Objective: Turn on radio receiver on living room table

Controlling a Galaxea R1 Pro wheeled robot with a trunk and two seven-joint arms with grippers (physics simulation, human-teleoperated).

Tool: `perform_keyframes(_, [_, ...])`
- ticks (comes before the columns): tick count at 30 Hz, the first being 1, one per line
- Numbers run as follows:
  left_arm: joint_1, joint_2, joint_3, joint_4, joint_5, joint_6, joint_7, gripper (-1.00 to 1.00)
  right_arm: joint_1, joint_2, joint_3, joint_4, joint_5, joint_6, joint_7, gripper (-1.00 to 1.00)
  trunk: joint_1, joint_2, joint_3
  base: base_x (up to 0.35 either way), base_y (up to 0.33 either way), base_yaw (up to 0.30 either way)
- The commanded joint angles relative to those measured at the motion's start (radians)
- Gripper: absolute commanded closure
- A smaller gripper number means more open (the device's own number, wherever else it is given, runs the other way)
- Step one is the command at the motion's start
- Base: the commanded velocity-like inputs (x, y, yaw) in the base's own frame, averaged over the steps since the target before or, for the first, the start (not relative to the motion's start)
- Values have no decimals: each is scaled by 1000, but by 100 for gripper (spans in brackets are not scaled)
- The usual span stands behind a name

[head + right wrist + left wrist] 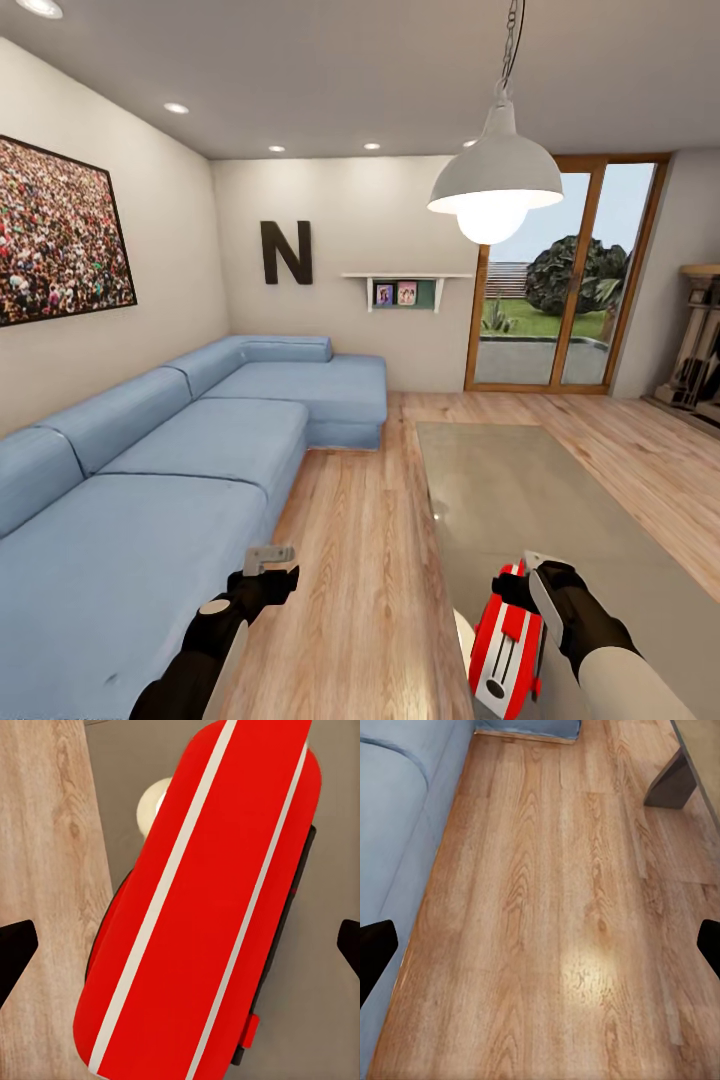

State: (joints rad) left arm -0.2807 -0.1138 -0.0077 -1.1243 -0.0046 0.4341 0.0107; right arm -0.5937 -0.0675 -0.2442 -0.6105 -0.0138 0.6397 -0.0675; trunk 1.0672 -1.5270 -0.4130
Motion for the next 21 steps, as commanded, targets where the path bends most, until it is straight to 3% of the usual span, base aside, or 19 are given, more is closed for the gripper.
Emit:
perform_keyframes(1, [0,0,0,0,0,0,0,-100,0,0,0,0,0,0,0,-100,4,-7,-3,0,0,0])
perform_keyframes(7, [0,0,0,0,0,0,0,-100,0,0,-1,1,0,0,0,-100,27,-49,-22,0,0,0])
perform_keyframes(15, [0,0,0,0,0,0,0,-100,0,0,-1,20,0,-1,0,-100,27,-49,-22,0,0,0])
perform_keyframes(21, [0,-1,0,0,0,0,0,-100,0,0,0,21,0,-2,0,-100,50,-91,-41,0,0,0])
